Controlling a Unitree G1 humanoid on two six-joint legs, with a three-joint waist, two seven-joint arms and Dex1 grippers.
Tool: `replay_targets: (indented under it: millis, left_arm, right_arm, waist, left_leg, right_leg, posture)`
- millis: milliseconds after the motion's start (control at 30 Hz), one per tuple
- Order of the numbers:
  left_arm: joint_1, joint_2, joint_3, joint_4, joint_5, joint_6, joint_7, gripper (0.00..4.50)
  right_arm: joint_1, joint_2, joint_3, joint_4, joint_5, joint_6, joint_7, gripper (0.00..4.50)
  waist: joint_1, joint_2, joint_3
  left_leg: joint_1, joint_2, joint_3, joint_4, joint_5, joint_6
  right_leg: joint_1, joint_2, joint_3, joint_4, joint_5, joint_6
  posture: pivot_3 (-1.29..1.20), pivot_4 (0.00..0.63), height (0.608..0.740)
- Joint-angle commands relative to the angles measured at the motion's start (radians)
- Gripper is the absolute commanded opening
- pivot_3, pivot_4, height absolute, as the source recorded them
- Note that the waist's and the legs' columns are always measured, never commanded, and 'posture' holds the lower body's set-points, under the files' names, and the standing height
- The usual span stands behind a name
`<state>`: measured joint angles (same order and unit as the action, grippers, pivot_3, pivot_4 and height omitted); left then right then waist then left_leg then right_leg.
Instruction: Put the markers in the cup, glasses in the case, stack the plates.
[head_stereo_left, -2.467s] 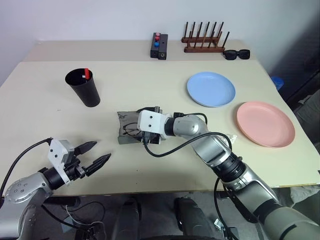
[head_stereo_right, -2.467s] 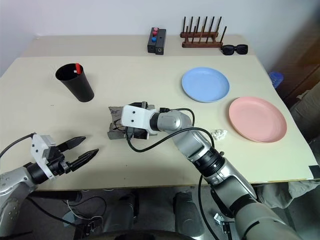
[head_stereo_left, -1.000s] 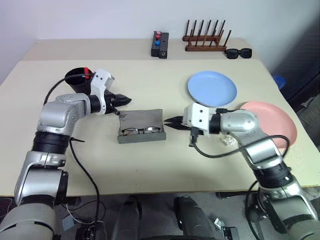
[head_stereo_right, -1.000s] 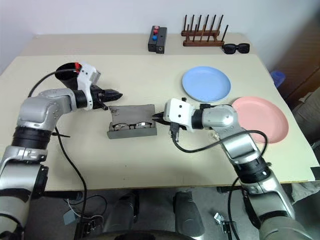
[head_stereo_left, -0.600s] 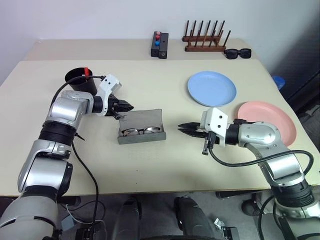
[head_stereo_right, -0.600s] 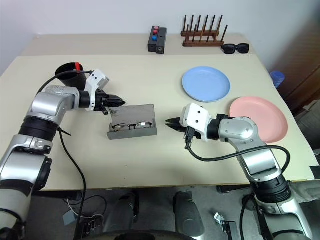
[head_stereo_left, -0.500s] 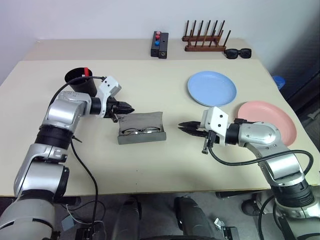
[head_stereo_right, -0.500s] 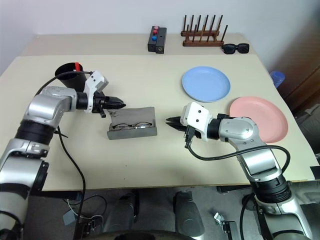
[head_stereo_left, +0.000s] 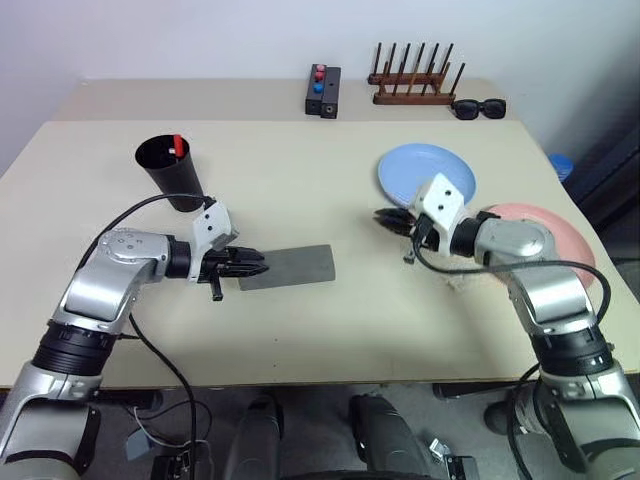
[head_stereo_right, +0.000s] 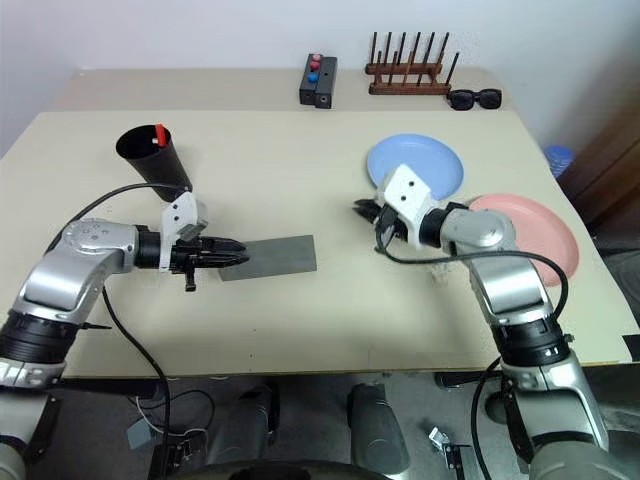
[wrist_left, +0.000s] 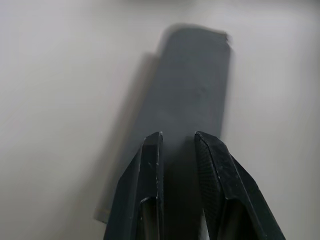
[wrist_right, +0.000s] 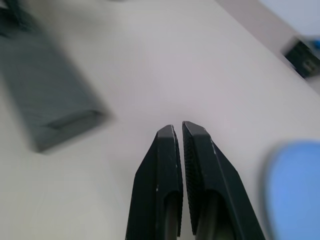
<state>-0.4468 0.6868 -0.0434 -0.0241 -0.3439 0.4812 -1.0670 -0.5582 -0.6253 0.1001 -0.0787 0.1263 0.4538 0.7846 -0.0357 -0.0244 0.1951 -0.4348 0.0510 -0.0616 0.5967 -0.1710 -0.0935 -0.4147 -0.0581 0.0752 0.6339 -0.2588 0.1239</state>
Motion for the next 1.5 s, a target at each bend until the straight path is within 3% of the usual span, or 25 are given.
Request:
replay_targets:
  millis: [33,233,533,633,733,1000,1233,1467,1500]
  left_arm:
    - [0.061,-0.046,0.123,-0.146,-0.068,-0.084,0.072,0.98]
    - [0.249,-0.056,0.174,-0.426,-0.177,0.002,0.138,0.89]
    - [0.388,-0.04,0.2,-0.593,-0.251,0.078,0.231,0.89]
    - [0.397,-0.042,0.194,-0.602,-0.256,0.078,0.251,0.89]
    - [0.392,-0.046,0.186,-0.596,-0.257,0.074,0.262,0.89]
    - [0.348,-0.067,0.149,-0.517,-0.231,0.049,0.268,0.89]
    - [0.24,-0.125,0.015,-0.44,-0.219,0.033,0.226,0.89]
    - [0.17,-0.159,-0.053,-0.364,-0.198,-0.003,0.177,0.89]
    - [0.167,-0.16,-0.055,-0.357,-0.196,-0.007,0.173,0.89]
  right_arm:
    - [-0.054,-0.03,0.031,0.112,-0.127,-0.047,-0.082,0.2]
    - [-0.119,-0.034,0.13,0.352,-0.317,-0.228,-0.179,2.92]
    - [-0.207,0.018,0.174,0.668,-0.421,-0.432,-0.27,2.92]
    - [-0.217,0.025,0.176,0.702,-0.437,-0.47,-0.281,1.67]
    - [-0.213,0.018,0.163,0.685,-0.437,-0.49,-0.285,0.03]
    - [-0.101,-0.103,0.026,0.339,-0.364,-0.43,-0.208,0.03]
    - [0.265,-0.375,-0.271,-0.026,-0.149,-0.208,0.075,0.03]
    - [0.55,-0.445,-0.438,-0.116,-0.137,-0.115,0.115,0.03]
    - [0.566,-0.448,-0.439,-0.115,-0.147,-0.115,0.112,0.65]
  waist:
    - [-0.002,0.0,0.0]
    - [-0.01,0.0,0.0]
    - [-0.008,0.0,0.0]
    - [-0.009,0.001,0.0]
    - [-0.009,0.001,0.0]
    - [-0.002,0.002,0.001]
    - [0.024,0.003,0.001]
    - [0.004,0.005,-0.001]
    - [-0.001,0.005,-0.001]
  left_leg:
    - [0.0,0.0,0.0,0.0,0.0,0.0]
    - [0.0,0.0,0.001,-0.002,0.0,0.0]
    - [0.007,0.0,0.001,0.0,0.0,0.0]
    - [0.008,0.0,0.001,0.0,0.0,0.0]
    - [0.008,0.0,0.001,-0.001,0.0,0.0]
    - [0.007,0.0,0.001,-0.001,0.0,0.0]
    - [0.008,-0.001,0.001,0.0,-0.001,0.001]
    - [0.009,-0.001,0.002,0.001,-0.001,0.001]
    - [0.009,-0.001,0.002,0.001,-0.001,0.001]
  right_leg:
    - [0.0,0.0,0.0,0.0,0.0,0.0]
    - [-0.001,0.0,0.001,0.0,0.001,0.003]
    - [0.006,0.0,0.002,-0.001,0.0,0.0]
    - [0.007,0.0,0.002,-0.001,0.0,-0.001]
    - [0.007,0.0,0.002,-0.001,0.0,-0.001]
    - [0.007,0.0,0.002,-0.001,0.0,0.0]
    - [0.008,-0.001,0.002,-0.003,0.0,0.0]
    - [0.009,-0.001,0.003,-0.003,0.0,-0.001]
    - [0.009,-0.001,0.003,-0.002,0.0,-0.001]
  posture:
    - [0.0,0.15,0.74]
    - [0.0,0.15,0.74]
    - [0.0,0.15,0.74]
    - [0.0,0.15,0.74]
    - [0.0,0.15,0.74]
    - [0.0,0.15,0.74]
    - [0.0,0.15,0.74]
    - [0.0,0.15,0.74]
    - [0.0,0.15,0.74]
